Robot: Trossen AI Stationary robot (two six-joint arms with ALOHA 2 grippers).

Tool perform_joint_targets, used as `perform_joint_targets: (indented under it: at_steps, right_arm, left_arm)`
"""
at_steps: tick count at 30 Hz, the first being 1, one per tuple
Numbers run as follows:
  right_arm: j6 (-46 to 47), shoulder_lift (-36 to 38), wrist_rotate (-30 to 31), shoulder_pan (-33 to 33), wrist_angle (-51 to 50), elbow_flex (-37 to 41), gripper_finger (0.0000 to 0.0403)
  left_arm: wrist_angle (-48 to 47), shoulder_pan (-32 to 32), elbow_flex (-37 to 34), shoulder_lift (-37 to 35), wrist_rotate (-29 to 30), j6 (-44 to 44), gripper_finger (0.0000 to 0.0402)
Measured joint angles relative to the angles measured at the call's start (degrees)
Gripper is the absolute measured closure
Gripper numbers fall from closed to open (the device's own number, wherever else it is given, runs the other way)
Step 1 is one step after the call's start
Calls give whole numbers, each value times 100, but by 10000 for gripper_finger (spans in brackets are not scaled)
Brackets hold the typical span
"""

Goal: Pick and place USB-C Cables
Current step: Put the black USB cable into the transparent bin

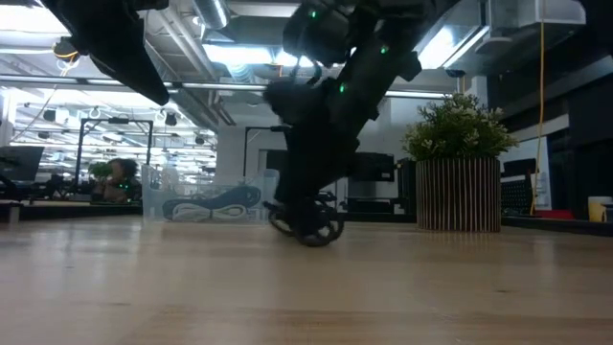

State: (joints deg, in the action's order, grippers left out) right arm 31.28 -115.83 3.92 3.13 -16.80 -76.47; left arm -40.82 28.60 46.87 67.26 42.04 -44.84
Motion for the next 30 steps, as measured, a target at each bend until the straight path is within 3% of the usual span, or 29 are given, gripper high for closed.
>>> perform_joint_targets:
  at_steps: [5,10,18,22,30]
  right_arm:
    - [-600,-2,-1806,285,900,13,297]
    - [-1089,116,-2876,537,1569,13,297]
    - [-783,231,-2889,974,791,13,297]
    - [-743,156,-2186,1311,466,13,297]
    - [-932,144,-1739,1589,1505,9,297]
  left_arm:
    - [2,0,0,0,0,0,291]
    - [73,0,0,0,1,0,291]
    - [161,79,0,2,-110,-1,291]
    - [157,149,0,2,-107,22,291]
    - [157,157,0,2,-80,28,291]
